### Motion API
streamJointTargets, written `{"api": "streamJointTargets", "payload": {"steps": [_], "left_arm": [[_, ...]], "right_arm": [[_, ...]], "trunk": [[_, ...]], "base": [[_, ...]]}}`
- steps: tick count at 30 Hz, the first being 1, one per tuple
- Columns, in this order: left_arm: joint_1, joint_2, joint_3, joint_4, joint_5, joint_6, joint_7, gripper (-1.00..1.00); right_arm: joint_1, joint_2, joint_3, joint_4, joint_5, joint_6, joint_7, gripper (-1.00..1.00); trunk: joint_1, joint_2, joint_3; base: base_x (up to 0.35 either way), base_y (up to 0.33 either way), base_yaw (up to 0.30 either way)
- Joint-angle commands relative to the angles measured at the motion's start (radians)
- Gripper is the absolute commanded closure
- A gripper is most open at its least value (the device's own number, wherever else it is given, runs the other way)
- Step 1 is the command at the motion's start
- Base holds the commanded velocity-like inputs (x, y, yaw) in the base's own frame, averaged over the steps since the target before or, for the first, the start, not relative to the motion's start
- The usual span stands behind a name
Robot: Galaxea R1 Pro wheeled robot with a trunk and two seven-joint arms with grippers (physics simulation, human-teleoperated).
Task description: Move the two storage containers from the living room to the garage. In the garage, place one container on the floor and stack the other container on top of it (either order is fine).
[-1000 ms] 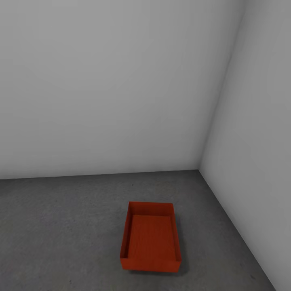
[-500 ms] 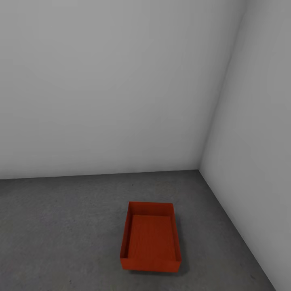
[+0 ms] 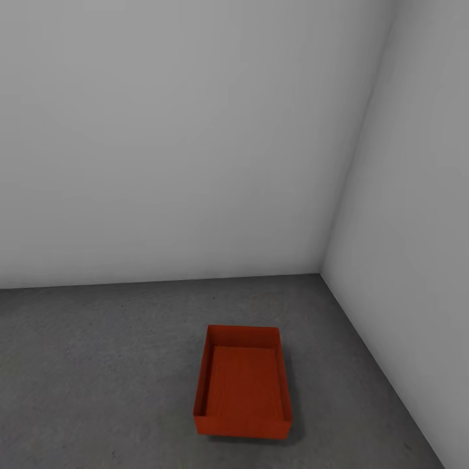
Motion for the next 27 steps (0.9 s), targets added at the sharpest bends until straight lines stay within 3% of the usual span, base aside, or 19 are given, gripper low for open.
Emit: {"api": "streamJointTargets", "payload": {"steps": [1,27], "left_arm": [[0.0,0.0,-0.001,0.001,0.006,-0.003,0.001,-1.0],[0.0,-0.001,-0.003,-0.007,-0.003,-0.003,0.001,-1.0]], "right_arm": [[0.0,0.0,0.008,0.002,-0.009,-0.006,-0.001,-1.0],[0.002,-0.003,0.011,-0.001,-0.004,-0.004,-0.001,-1.0]], "trunk": [[0.0,-0.001,-0.001],[0.0,-0.001,-0.001]], "base": [[0.0,0.0,0.0],[0.0,0.0,0.0]]}}
